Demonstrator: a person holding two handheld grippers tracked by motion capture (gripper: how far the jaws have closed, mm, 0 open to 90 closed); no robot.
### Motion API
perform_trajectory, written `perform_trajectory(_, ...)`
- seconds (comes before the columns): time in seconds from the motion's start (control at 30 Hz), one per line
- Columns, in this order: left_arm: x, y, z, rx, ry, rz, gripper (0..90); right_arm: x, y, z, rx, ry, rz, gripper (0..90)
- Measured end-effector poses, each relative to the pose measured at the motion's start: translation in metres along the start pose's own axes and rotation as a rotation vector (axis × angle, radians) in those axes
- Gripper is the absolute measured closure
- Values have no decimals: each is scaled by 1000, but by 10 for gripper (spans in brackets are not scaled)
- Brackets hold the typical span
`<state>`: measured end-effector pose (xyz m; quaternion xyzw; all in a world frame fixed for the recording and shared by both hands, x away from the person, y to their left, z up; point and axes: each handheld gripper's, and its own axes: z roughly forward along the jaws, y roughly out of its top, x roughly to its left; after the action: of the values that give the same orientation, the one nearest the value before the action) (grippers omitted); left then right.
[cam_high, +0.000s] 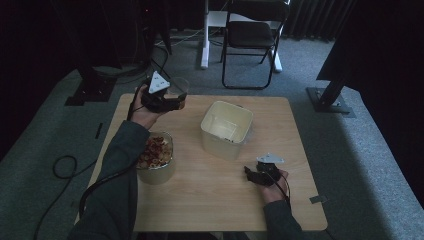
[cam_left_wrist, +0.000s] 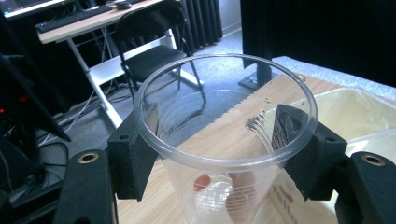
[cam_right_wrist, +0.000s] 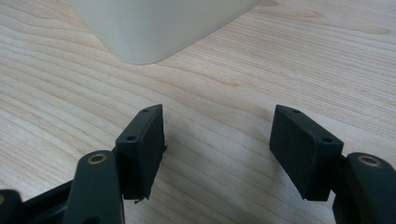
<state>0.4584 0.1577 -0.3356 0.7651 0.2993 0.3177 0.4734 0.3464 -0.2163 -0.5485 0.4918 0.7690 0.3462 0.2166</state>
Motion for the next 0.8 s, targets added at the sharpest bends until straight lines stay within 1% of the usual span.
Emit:
perform_trajectory(0.27,-14,12,15,-4,-31,7,331,0,0,0,0,1,0,350)
perform_trajectory(0.3,-14,12,15,-4,-31,7,331,0,0,0,0,1,0,350)
perform_trajectory(0.37,-18,16,20,-7,-36,3,330,0,0,-1,1,0,0,350)
perform_trajectory(0.43,-21,18,24,-8,-40,11,328,0,0,-1,1,0,0,350)
perform_trajectory(0.53,-22,20,29,-10,-47,9,327,0,-1,-1,1,0,-1,350)
perform_trajectory(0.57,-25,22,35,-10,-55,-1,327,0,-1,-1,-1,-1,-1,350)
perform_trajectory(0.63,-28,24,41,-11,-62,-11,326,0,-1,-1,-1,-1,0,350)
perform_trajectory(0.67,-28,24,41,-11,-62,-11,326,0,-1,-1,-1,-1,0,350)
perform_trajectory(0.7,-33,28,48,-17,-72,-27,326,1,-1,-1,-2,-1,1,350)
perform_trajectory(0.8,-41,35,57,-28,-91,-35,326,1,-1,-1,-1,-1,1,350)
